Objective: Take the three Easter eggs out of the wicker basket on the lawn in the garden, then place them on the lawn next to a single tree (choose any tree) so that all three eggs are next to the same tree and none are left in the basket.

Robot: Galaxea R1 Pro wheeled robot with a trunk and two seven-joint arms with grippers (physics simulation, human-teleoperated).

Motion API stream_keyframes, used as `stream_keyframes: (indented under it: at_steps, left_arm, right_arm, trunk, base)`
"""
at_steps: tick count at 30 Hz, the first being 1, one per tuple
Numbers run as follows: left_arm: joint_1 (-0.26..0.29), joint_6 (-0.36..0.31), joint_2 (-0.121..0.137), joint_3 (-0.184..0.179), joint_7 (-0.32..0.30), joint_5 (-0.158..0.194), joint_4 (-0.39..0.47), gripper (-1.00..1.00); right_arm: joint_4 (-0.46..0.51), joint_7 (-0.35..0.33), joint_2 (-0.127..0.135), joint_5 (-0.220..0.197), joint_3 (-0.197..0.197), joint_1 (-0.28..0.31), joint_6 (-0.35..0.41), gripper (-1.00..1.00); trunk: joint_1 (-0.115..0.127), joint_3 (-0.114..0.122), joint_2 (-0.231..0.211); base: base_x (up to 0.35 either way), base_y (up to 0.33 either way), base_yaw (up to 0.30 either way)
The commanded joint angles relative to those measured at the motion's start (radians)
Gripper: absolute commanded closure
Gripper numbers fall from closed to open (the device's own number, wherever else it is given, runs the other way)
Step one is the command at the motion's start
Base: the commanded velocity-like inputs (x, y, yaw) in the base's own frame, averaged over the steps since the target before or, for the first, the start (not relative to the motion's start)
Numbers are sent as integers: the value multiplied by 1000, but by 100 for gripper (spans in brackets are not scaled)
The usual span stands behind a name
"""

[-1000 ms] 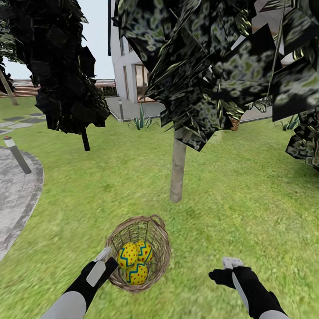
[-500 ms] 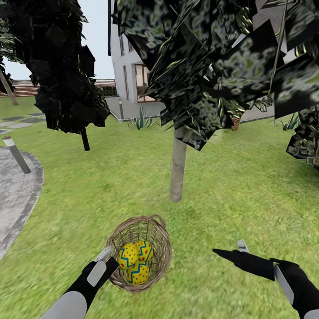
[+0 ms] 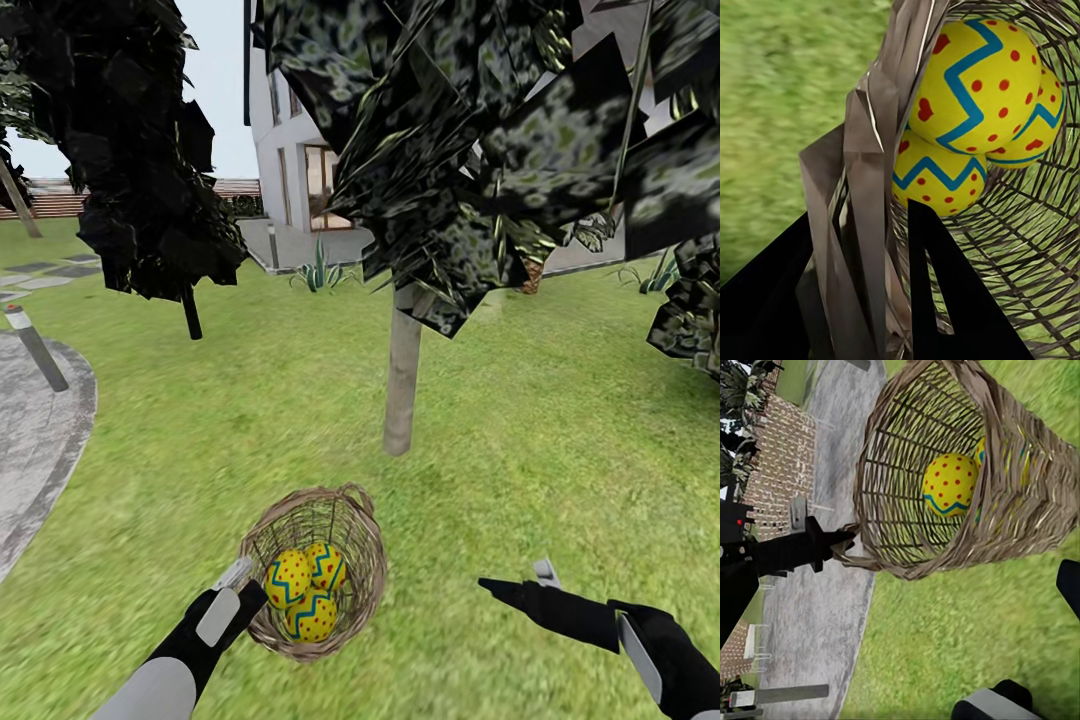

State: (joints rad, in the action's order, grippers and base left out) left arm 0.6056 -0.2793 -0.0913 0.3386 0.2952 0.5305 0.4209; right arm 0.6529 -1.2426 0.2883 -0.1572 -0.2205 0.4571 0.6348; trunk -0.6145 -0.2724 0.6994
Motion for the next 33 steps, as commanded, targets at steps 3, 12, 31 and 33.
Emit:
stream_keyframes:
  at_steps: [3, 12, 31, 33]
  left_arm:
    - [0, -3, 0, 2, 6, 13, 4, 100]
    - [0, -3, 1, 2, 6, 13, 3, 100]
    - [0, -3, 1, 2, 5, 13, 2, 100]
    - [0, -3, 1, 2, 6, 13, 2, 100]
  right_arm:
    - [-1, -1, 1, -4, 0, 0, 8, -100]
    - [-1, -1, 1, -4, 0, 0, 8, -100]
    - [1, -2, 1, -4, 0, 0, 8, -100]
    - [3, -3, 2, -1, 2, 0, 8, -100]
  trunk:
    - [-12, -11, 23]
    - [-46, -39, 86]
    - [-119, -99, 219]
    - [-127, -105, 233]
  base:
    - [0, 0, 0]
    - [27, 0, 0]
    - [319, 0, 0]
    - [327, 0, 0]
